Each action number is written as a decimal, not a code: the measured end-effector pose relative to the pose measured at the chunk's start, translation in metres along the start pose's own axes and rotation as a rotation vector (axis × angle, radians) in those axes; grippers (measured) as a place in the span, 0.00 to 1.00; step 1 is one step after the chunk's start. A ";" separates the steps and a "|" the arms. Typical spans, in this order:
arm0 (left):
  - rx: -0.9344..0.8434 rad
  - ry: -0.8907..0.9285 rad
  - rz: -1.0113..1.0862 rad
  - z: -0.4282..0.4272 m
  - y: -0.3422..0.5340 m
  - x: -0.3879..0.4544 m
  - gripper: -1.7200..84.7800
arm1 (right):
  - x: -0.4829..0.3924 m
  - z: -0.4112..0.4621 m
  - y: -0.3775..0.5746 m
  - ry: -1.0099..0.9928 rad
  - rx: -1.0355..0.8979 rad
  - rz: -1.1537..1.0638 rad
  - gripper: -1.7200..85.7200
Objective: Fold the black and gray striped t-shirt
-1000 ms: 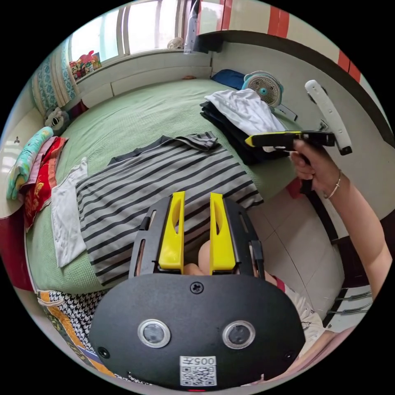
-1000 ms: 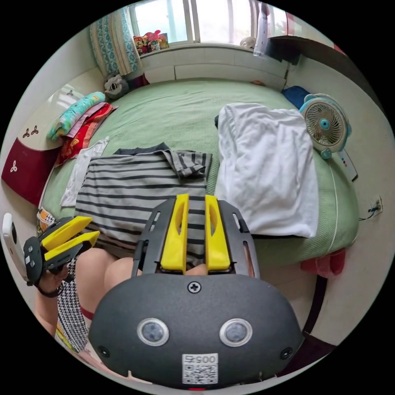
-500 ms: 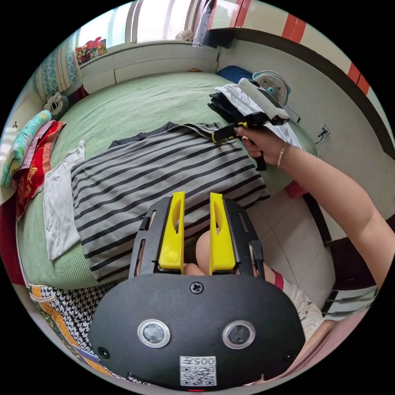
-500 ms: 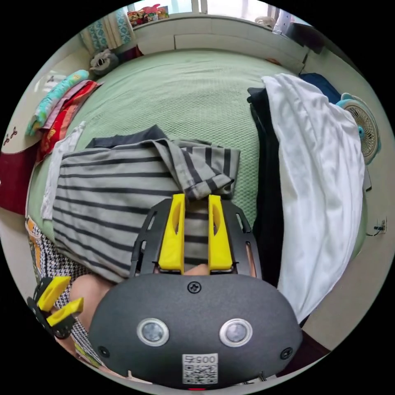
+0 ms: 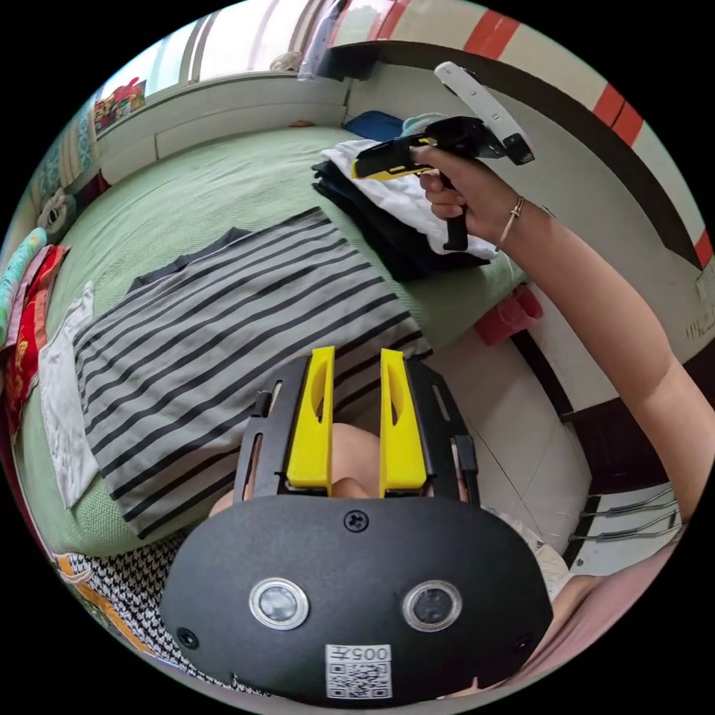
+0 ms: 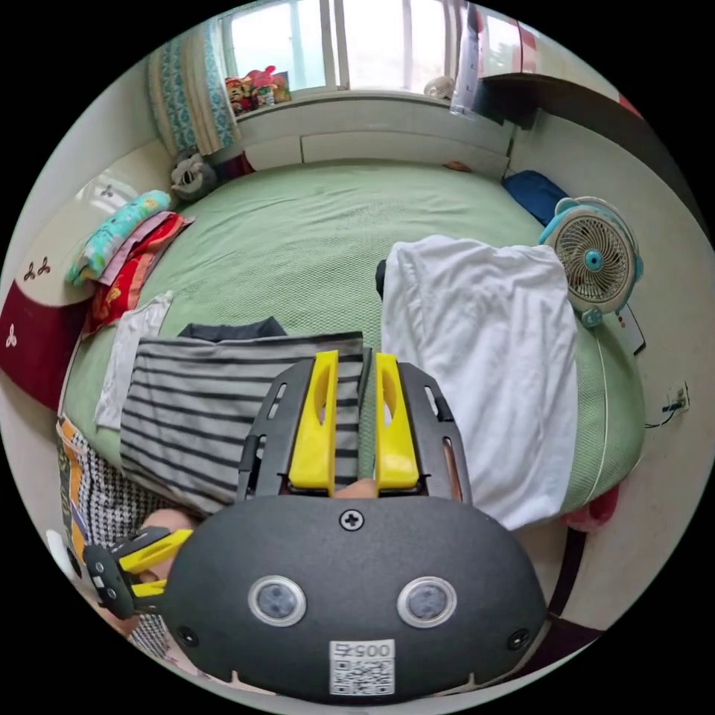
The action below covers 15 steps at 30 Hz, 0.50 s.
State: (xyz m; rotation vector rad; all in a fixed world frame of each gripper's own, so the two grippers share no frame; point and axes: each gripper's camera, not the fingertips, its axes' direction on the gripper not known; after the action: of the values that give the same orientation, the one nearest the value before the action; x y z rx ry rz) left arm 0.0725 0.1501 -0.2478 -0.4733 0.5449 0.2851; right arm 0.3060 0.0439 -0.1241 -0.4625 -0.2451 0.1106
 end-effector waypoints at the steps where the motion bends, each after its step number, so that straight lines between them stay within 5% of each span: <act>1: -0.009 0.001 0.009 0.009 -0.003 0.013 0.15 | 0.005 -0.008 0.010 -0.011 -0.006 -0.009 0.11; 15: -0.160 -0.119 -0.160 0.136 -0.033 0.053 0.18 | 0.058 -0.057 0.055 -0.029 0.016 -0.023 0.12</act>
State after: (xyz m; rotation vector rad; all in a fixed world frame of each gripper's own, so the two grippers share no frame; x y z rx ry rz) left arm 0.1865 0.1974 -0.1638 -0.6473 0.3672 0.2029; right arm 0.3740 0.0782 -0.1864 -0.4427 -0.2775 0.0970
